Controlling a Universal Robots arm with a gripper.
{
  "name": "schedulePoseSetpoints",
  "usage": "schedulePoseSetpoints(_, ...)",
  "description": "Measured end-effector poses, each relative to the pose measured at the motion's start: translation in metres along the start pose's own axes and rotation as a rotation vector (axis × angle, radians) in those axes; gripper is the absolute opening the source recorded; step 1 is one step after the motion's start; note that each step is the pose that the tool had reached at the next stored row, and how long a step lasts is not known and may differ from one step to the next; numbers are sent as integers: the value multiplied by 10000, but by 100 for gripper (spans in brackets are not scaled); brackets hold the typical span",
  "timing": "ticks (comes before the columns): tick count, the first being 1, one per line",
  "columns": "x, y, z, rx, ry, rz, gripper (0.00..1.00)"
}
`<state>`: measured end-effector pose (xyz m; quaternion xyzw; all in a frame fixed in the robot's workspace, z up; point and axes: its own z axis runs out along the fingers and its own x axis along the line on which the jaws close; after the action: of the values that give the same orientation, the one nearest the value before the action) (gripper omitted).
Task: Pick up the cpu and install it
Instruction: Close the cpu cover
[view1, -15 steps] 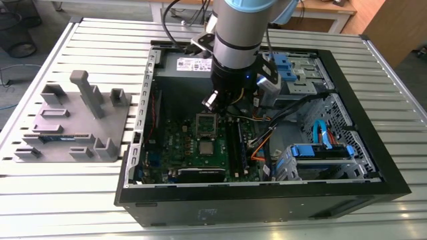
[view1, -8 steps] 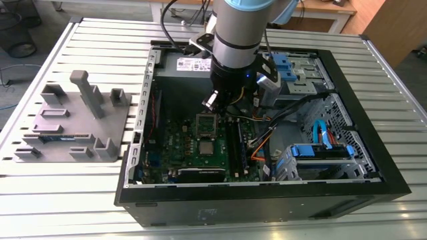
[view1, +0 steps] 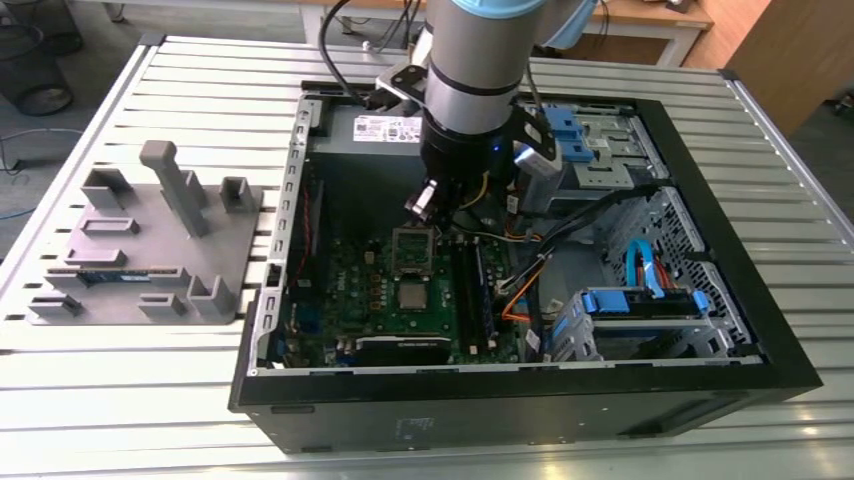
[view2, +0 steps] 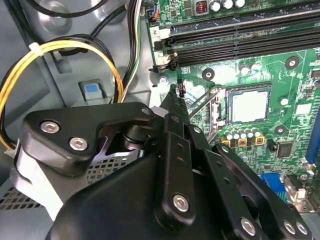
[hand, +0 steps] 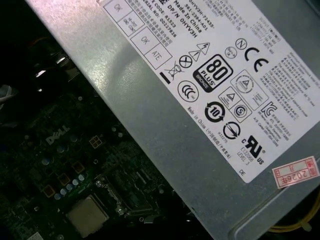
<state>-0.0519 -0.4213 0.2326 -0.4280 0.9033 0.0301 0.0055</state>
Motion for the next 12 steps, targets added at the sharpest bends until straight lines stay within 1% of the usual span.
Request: schedulePoseSetpoints(12,8,8,-44,22,-9,-614,11)
